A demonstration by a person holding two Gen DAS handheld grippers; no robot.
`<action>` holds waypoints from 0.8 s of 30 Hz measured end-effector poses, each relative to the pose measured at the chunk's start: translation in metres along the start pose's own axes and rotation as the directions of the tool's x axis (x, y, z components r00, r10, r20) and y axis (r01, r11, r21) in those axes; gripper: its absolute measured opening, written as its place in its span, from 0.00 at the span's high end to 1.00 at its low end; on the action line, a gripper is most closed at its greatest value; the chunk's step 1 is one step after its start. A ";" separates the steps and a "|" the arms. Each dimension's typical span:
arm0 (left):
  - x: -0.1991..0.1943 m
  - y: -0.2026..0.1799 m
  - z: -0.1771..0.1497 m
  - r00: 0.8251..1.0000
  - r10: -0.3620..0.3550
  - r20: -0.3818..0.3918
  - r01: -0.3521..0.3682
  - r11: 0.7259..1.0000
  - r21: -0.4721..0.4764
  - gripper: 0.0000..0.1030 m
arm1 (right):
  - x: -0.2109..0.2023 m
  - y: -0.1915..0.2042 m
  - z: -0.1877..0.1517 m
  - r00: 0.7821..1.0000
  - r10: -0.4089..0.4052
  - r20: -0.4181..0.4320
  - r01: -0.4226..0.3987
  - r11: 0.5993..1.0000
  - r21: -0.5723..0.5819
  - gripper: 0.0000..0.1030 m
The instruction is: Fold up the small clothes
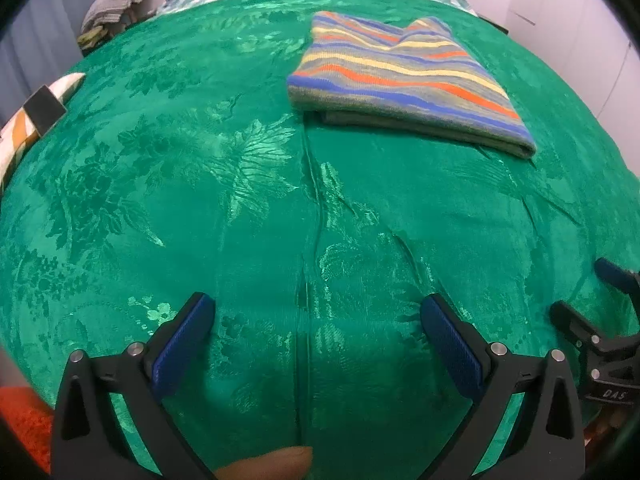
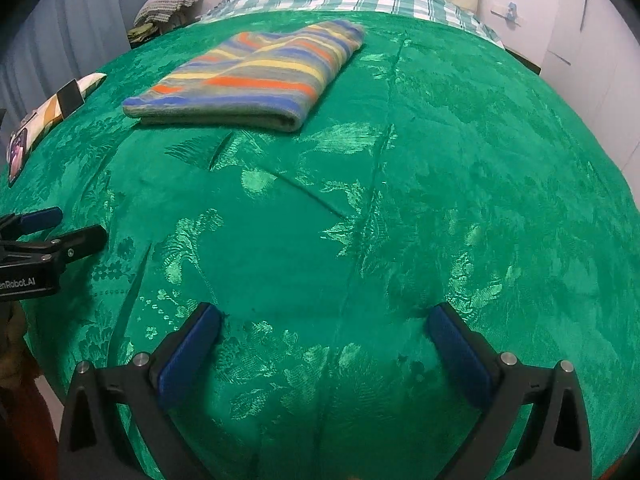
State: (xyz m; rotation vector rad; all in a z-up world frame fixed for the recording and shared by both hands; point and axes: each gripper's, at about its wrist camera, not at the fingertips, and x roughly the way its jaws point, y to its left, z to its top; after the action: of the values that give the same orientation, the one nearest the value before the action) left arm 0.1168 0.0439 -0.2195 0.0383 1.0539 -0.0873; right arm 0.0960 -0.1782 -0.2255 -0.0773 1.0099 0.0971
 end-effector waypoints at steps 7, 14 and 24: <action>0.000 -0.001 0.000 1.000 0.005 -0.001 -0.005 1.000 0.000 0.00 | 0.002 -0.001 0.003 1.000 0.006 -0.021 -0.006 1.000 0.005 0.00; -0.064 -0.003 0.019 0.996 0.059 0.068 -0.063 0.997 0.047 0.00 | -0.043 0.002 0.026 0.998 -0.055 -0.004 0.055 0.998 0.027 0.00; -0.198 -0.004 0.054 0.986 0.069 0.154 -0.068 0.998 -0.017 0.00 | -0.177 0.026 0.076 0.988 -0.040 0.150 0.033 0.998 0.051 0.00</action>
State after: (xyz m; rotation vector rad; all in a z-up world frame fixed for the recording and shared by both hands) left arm 0.0665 0.0469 -0.0207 0.0562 0.8975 -0.0212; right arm 0.0636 -0.1519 -0.0358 -0.0433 0.8588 0.0443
